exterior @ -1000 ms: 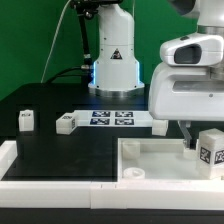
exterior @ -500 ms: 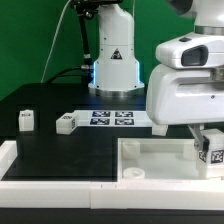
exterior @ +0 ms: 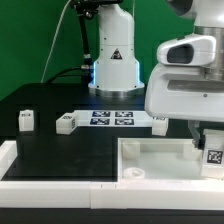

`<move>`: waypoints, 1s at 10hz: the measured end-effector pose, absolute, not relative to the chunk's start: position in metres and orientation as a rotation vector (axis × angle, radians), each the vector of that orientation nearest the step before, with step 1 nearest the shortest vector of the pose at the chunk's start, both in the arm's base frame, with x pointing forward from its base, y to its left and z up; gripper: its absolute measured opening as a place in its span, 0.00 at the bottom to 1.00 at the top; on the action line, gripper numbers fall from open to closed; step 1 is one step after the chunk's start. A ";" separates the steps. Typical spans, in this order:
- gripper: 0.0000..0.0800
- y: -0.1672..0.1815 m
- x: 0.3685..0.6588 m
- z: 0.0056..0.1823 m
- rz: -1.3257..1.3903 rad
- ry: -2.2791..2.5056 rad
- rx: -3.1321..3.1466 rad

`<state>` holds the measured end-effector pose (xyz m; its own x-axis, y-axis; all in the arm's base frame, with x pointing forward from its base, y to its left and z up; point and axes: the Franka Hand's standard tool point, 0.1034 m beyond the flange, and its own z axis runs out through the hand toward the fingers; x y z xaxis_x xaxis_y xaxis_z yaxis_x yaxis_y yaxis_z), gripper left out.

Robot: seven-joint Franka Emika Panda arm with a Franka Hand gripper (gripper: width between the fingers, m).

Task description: Assemble one leg

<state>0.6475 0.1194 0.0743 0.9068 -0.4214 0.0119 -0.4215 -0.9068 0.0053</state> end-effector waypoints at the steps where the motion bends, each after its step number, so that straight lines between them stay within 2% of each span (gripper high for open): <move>1: 0.36 0.117 0.647 0.074 0.011 -0.933 2.995; 4: 0.36 0.113 0.646 0.073 0.005 -1.558 2.717; 8: 0.36 0.110 0.646 0.073 -0.027 -1.567 2.708; 9: 0.64 0.111 0.646 0.073 -0.028 -1.501 2.746; 10: 0.64 0.112 0.647 0.072 -0.013 -1.467 2.774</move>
Offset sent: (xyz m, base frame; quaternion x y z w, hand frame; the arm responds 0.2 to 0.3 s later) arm -0.0019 -0.0072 -0.0076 -0.0273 0.0102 0.3631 0.9313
